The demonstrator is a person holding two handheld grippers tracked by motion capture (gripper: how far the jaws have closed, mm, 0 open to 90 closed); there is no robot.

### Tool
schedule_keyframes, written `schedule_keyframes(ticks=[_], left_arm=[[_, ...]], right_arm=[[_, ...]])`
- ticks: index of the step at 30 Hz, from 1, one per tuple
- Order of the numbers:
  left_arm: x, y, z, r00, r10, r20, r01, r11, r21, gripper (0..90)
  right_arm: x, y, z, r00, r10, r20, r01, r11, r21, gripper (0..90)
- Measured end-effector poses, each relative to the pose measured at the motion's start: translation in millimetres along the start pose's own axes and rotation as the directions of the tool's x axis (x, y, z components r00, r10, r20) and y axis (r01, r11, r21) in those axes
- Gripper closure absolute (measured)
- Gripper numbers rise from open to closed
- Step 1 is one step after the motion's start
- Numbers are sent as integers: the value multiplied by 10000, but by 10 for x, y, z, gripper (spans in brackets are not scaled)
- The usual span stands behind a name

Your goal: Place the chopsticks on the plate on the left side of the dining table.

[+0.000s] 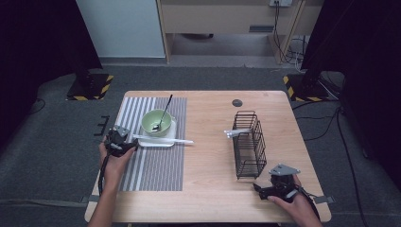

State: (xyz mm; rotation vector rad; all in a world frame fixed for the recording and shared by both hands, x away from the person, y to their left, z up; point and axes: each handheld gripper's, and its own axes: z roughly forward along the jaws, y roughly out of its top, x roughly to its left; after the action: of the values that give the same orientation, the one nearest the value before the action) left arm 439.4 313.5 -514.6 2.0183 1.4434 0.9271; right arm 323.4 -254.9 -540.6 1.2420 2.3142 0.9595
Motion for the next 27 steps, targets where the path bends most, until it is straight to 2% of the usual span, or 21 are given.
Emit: schedule_keyframes(ticks=[3,6,12,16,27], left_arm=[[40,7,-72,9996,-277,110,279,9995,-178,226],[65,21,-118,9986,-384,370,383,9993,42,189],[46,61,-199,9947,-590,839,582,9982,115,115],[25,94,-253,9916,-605,1141,591,9981,149,85],[-31,174,-397,9842,-644,1650,639,9979,83,70]], right_arm=[[0,0,0,10000,1,-1,-1,10000,3,3],[-2,1,2,10000,-10,0,10,10000,2,3],[-5,5,8,10000,-14,18,14,10000,-24,3],[-9,6,9,10000,-56,-3,56,10000,-21,3],[-27,1,3,9999,-89,-64,89,10000,-12,3]])
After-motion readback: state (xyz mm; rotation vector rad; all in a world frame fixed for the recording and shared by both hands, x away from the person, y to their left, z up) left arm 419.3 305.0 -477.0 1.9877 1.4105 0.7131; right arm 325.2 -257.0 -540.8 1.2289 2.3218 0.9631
